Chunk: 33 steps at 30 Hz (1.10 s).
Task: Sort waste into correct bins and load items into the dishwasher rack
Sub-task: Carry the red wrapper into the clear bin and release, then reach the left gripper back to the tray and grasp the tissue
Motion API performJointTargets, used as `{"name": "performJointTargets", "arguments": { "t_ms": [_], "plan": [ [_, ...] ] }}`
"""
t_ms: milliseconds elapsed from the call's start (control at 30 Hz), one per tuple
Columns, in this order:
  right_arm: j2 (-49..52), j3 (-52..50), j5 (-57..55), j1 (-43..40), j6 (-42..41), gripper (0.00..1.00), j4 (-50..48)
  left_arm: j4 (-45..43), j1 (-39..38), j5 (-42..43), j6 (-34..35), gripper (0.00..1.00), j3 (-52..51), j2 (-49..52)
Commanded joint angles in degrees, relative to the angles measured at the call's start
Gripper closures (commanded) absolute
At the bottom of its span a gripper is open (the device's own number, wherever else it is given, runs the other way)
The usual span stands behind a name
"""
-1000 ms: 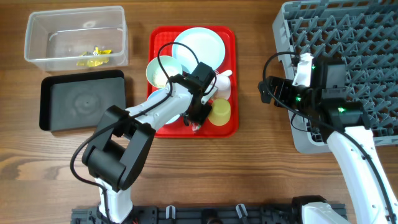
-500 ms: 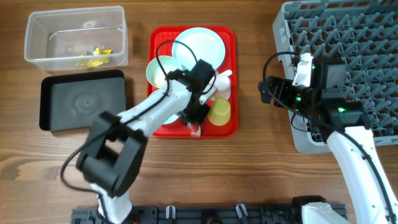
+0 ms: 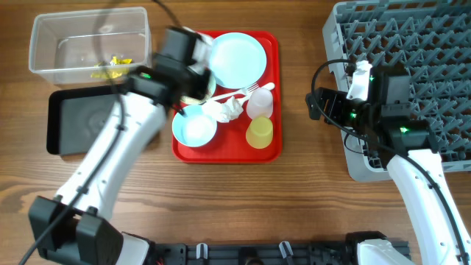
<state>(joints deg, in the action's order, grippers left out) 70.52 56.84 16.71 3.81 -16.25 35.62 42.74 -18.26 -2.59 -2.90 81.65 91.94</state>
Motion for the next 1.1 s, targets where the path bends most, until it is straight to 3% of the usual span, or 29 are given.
{"name": "performJointTargets", "arguments": {
  "t_ms": [0, 233, 300, 400, 433, 467, 733, 867, 967, 1067],
  "plan": [
    [0.5, 0.9, -0.3, -0.3, -0.4, 0.0, -0.3, -8.6, 11.6, -2.8, 2.1, 0.96, 0.4, 2.6],
    [0.5, 0.9, -0.3, -0.3, -0.4, 0.0, -0.2, -25.9, 25.5, 6.7, 3.8, 0.96, 0.4, 8.7],
    [0.5, 0.9, -0.3, -0.3, -0.4, 0.01, -0.2, -29.7, 27.5, 7.0, 4.9, 0.89, 0.4, 11.4],
    [0.5, 0.9, -0.3, -0.3, -0.4, 0.0, -0.2, -31.9, 28.5, 7.0, 5.1, 0.37, 0.4, 14.2],
    [0.5, 0.9, -0.3, -0.3, -0.4, 0.0, -0.2, -32.4, 28.9, 7.0, 5.1, 0.06, 0.4, 15.2],
    [0.5, 0.9, -0.3, -0.3, -0.4, 0.0, -0.2, -32.7, 29.0, 7.1, 5.1, 0.0, 0.4, 15.7],
    [0.5, 0.9, -0.3, -0.3, -0.4, 0.0, 0.0, -31.7, 28.9, 7.8, 10.9, 0.0, 0.5, 15.7],
    [0.5, 0.9, -0.3, -0.3, -0.4, 0.0, 0.2, -27.3, 27.2, 17.9, 10.8, 0.0, 0.5, 13.6],
    [0.5, 0.9, -0.3, -0.3, -0.4, 0.0, 0.2, -22.5, 24.4, 31.6, 10.4, 0.04, 0.5, 12.3],
    [0.5, 0.9, -0.3, -0.3, -0.4, 0.0, 0.2, -17.3, 20.5, 34.5, 7.9, 0.11, 0.4, 12.4]
  ]
}}
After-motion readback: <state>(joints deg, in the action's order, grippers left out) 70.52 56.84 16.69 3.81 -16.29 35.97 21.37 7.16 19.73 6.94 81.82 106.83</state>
